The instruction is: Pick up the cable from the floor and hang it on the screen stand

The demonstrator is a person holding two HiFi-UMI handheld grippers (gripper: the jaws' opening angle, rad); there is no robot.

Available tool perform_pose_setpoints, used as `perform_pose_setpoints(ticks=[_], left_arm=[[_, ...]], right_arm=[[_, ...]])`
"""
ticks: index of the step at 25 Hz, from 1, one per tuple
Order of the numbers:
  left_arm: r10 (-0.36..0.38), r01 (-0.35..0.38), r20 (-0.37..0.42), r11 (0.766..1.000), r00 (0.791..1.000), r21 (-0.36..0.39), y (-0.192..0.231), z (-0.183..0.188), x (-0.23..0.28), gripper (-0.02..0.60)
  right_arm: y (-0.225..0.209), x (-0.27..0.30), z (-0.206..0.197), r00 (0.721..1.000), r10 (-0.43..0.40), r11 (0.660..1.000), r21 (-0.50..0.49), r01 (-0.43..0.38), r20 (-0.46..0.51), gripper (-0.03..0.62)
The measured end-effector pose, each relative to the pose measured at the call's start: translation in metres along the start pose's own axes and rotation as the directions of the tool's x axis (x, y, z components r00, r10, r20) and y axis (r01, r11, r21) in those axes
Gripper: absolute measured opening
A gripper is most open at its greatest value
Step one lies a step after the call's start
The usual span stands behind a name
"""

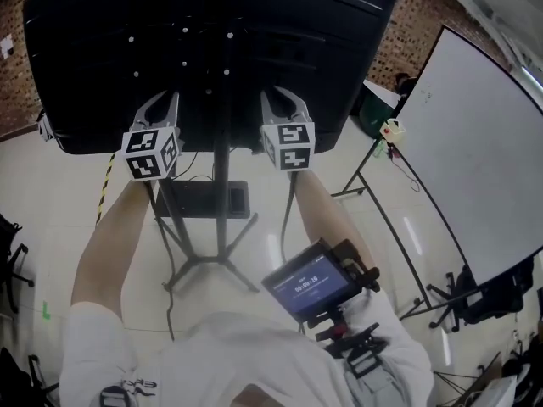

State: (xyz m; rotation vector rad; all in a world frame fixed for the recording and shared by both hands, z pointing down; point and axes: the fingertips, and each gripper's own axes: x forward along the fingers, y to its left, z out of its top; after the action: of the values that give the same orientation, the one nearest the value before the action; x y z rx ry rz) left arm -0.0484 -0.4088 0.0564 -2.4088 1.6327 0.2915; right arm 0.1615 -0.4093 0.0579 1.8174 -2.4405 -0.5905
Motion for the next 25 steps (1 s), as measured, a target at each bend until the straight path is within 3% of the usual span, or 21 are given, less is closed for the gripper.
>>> perform_pose_setpoints(ticks=[3,5,12,17,22,25], left_arm=[[-0.023,0.017,0.059,0.996,0.998,0.091,-0.01,0.01,-0.019,0.004],[-0.052,0.046,0.06,0.994,0.997,0.099,-0.015,0.01,-0.032,0.003],[-0.095,0.094,0.023,0.994,0.995,0.046,-0.013,0.002,-0.089,0.002],[-0.124,0.123,-0.021,0.992,0.992,-0.026,-0.017,-0.017,-0.133,0.002],[-0.151,0.146,-0.08,0.987,0.985,-0.069,-0.045,-0.039,-0.179,0.002],[-0.147,0.137,-0.115,0.986,0.982,-0.091,-0.045,-0.059,-0.192,0.002]], right_arm=[[0.005,-0.016,0.0,1.0,-0.03,0.999,0.038,0.03,-0.003,0.037],[0.014,-0.027,-0.003,0.999,-0.049,0.997,0.054,0.05,-0.023,0.018],[0.058,-0.08,-0.005,0.992,-0.088,0.992,0.088,0.096,-0.088,0.014],[0.084,-0.127,-0.015,0.983,-0.116,0.983,0.126,0.134,-0.142,0.014],[0.093,-0.19,-0.02,0.971,-0.138,0.98,0.115,0.162,-0.193,0.014],[0.101,-0.2,-0.032,0.969,-0.132,0.978,0.131,0.161,-0.208,0.014]])
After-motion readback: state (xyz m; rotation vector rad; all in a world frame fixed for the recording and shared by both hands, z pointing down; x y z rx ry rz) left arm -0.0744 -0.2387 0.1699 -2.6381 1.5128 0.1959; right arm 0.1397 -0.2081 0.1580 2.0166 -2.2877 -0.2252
